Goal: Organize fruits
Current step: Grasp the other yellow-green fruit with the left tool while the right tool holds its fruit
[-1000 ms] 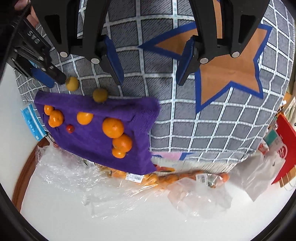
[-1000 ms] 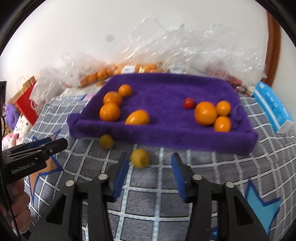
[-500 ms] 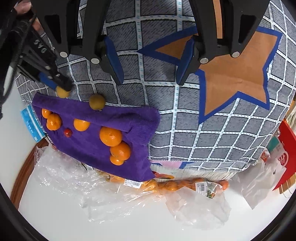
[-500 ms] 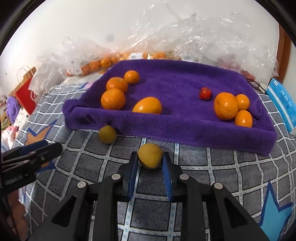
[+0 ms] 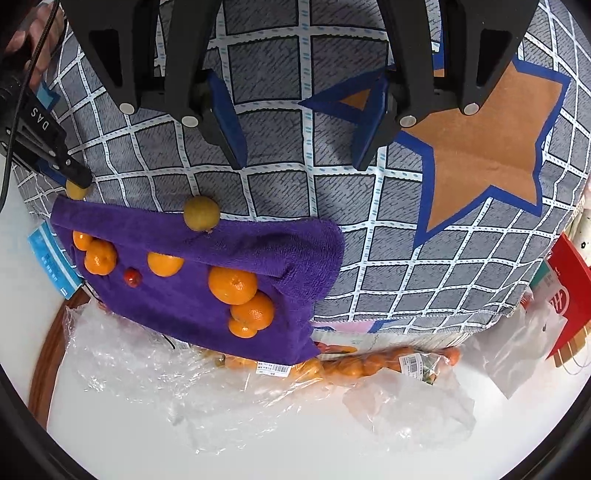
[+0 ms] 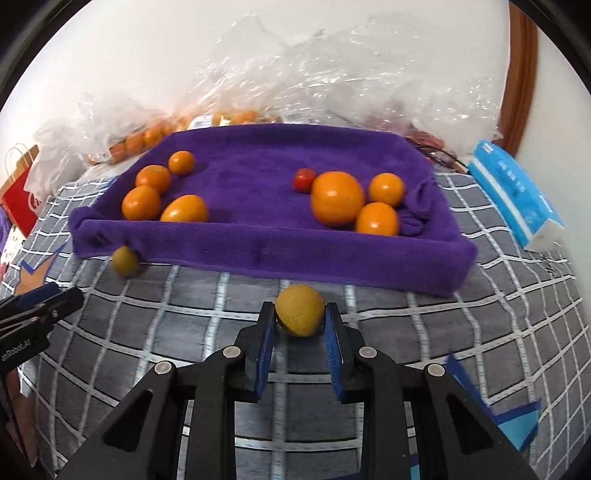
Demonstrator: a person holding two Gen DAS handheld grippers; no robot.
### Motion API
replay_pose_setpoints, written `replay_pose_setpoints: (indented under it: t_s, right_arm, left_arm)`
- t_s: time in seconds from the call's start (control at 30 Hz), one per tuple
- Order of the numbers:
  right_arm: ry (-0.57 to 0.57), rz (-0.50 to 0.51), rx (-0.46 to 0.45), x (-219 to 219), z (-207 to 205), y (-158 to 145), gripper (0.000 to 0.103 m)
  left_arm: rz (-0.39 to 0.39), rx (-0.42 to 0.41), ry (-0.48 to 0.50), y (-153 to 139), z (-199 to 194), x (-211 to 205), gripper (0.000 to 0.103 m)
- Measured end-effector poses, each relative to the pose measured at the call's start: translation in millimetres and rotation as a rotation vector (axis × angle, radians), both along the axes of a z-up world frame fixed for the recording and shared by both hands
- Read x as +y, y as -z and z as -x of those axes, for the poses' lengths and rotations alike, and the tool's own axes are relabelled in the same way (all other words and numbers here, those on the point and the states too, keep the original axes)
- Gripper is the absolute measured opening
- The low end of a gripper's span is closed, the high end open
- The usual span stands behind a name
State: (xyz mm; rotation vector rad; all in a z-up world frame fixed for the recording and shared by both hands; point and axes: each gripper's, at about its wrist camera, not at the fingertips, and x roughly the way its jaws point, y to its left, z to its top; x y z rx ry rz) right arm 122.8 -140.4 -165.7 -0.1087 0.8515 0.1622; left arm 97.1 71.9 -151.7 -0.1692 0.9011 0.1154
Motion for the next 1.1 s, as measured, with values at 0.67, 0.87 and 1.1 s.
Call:
replay_pose_setpoints:
  t_s: [0.67, 0.87, 1.1]
  right_arm:
    - [-0.041, -0.033, 0.032, -3, -1, 3, 0.026]
    - [-0.045, -0.007, 0.004, -3, 5, 0, 0.026]
    - [0.002, -0.045, 0.017, -19, 0, -1, 0.027]
  left_arm:
    - [-0.040, 0.008, 0.012, 1, 4, -5, 0.072]
    - [-0.044, 0.024, 0.041, -1, 3, -20, 0.070]
    - [-0.056, 0.001, 0.084, -9, -15, -42, 0.067]
